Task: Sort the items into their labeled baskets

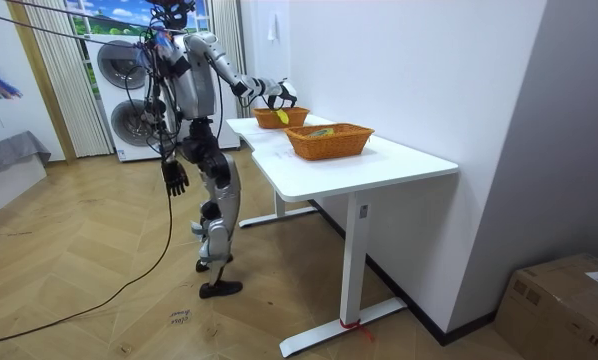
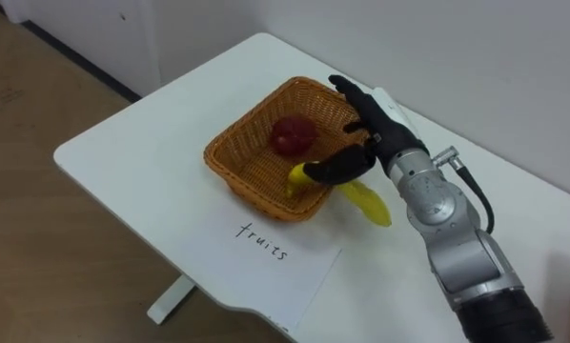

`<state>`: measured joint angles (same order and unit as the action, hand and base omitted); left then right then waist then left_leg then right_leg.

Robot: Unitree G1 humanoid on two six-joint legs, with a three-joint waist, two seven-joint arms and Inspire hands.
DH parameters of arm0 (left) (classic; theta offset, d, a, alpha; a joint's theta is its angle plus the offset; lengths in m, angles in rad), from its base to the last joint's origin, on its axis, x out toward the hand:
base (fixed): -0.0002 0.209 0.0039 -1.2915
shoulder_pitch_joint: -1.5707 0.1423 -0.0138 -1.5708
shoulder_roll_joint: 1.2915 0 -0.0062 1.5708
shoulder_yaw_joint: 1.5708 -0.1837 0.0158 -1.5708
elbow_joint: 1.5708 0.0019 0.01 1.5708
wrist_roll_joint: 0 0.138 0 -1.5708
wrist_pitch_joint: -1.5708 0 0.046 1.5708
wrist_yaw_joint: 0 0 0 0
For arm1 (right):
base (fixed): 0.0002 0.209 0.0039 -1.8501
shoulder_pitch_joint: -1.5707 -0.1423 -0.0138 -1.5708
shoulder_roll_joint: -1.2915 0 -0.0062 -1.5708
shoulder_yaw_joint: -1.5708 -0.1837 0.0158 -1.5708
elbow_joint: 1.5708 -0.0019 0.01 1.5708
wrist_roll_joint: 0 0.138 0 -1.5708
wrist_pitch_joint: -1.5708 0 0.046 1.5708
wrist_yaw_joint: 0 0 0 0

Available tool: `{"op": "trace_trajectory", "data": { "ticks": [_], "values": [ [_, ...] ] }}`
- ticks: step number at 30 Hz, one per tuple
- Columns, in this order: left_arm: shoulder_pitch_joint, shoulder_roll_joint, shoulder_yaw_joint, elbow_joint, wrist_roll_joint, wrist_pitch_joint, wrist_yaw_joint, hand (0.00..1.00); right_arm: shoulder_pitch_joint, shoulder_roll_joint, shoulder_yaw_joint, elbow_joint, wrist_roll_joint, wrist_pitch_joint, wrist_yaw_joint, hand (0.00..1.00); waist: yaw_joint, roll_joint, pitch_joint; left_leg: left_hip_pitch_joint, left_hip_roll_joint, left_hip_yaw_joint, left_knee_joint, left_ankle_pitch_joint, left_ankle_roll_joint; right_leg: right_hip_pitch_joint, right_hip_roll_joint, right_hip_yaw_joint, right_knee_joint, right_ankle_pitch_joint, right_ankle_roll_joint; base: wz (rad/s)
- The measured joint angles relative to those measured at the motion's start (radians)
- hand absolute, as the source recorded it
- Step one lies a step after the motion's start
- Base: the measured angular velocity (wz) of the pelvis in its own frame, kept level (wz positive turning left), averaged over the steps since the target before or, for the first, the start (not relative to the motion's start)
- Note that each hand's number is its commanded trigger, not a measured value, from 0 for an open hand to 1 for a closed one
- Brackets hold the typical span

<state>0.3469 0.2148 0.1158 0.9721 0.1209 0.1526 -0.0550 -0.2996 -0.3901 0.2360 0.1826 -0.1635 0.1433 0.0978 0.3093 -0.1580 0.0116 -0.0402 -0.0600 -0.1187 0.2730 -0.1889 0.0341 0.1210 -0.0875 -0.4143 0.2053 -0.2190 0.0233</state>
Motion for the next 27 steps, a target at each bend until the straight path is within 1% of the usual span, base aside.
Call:
{"op": "trace_trajectory", "data": {
  "ticks": [7,11,12,14,18,19,21,23,25,27],
  "values": [
    [-0.003,-0.001,0.000,-0.009,-0.010,0.002,0.009,0.00,-0.004,0.000,-0.001,-0.005,0.019,0.001,0.028,0.00,-0.007,0.007,0.0008,0.017,-0.001,0.004,-0.005,0.000,0.000,0.015,0.001,0.006,0.000,0.000,0.000,0.00],
    [-0.012,-0.009,0.000,-0.002,-0.012,0.000,0.025,0.00,-0.010,0.000,-0.020,-0.007,0.036,0.000,0.038,0.00,-0.019,0.015,0.0002,0.016,-0.003,-0.001,-0.002,0.000,0.000,0.017,0.001,0.006,0.000,0.000,0.000,0.00],
    [-0.012,-0.009,0.000,0.001,-0.012,0.000,0.026,0.00,-0.020,0.000,-0.022,-0.007,0.038,0.000,0.037,0.00,-0.028,0.018,-0.0004,0.016,-0.003,-0.001,-0.001,0.000,0.000,0.017,0.001,0.007,0.000,0.000,0.000,0.00],
    [-0.030,-0.010,0.000,0.022,-0.011,0.002,0.026,0.00,-0.038,-0.006,-0.027,-0.007,0.038,0.000,0.032,0.00,-0.036,0.026,-0.0007,0.017,-0.003,0.002,0.002,0.000,0.000,0.017,0.002,0.018,0.000,0.000,0.000,0.00],
    [-0.055,-0.010,0.001,0.030,-0.008,0.003,0.026,0.00,-0.057,-0.019,-0.031,-0.008,0.038,0.000,0.023,0.00,-0.040,0.032,-0.0011,0.017,-0.001,0.003,0.002,0.000,0.001,0.014,0.002,0.031,0.004,0.000,0.000,-0.01],
    [-0.059,-0.010,0.001,0.030,-0.008,0.003,0.026,0.00,-0.064,-0.021,-0.037,-0.013,0.038,0.000,0.021,0.00,-0.051,0.033,-0.0011,0.017,0.001,0.003,0.002,-0.001,0.001,0.013,0.002,0.030,0.004,0.000,0.000,0.00],
    [-0.062,-0.011,0.001,0.037,-0.009,0.002,0.026,0.00,-0.070,-0.021,-0.063,-0.035,0.037,0.000,0.016,0.00,-0.062,0.036,-0.0020,0.017,-0.002,0.003,0.002,-0.001,0.002,0.014,0.000,0.030,0.005,0.001,0.000,0.00],
    [-0.060,-0.012,0.001,0.040,-0.009,0.002,0.027,0.00,-0.070,-0.021,-0.108,-0.082,0.037,-0.001,-0.005,0.00,-0.082,0.042,-0.0044,0.023,-0.003,0.005,0.003,-0.002,0.004,0.016,0.000,0.030,0.004,0.001,0.001,0.00],
    [-0.059,-0.016,0.001,0.040,-0.010,0.002,0.033,0.00,-0.072,-0.022,-0.139,-0.110,0.039,-0.006,-0.025,0.00,-0.089,0.050,-0.0023,0.035,-0.003,0.007,0.000,-0.003,0.005,0.024,0.000,0.034,0.004,0.001,0.002,-0.03],
    [-0.061,-0.020,0.000,0.040,-0.011,0.000,0.046,0.00,-0.073,-0.023,-0.161,-0.129,0.045,-0.014,-0.047,0.00,-0.100,0.056,-0.0059,0.037,0.000,0.008,-0.003,-0.003,0.005,0.024,0.000,0.040,0.005,0.001,0.002,-0.04]
  ]
}}
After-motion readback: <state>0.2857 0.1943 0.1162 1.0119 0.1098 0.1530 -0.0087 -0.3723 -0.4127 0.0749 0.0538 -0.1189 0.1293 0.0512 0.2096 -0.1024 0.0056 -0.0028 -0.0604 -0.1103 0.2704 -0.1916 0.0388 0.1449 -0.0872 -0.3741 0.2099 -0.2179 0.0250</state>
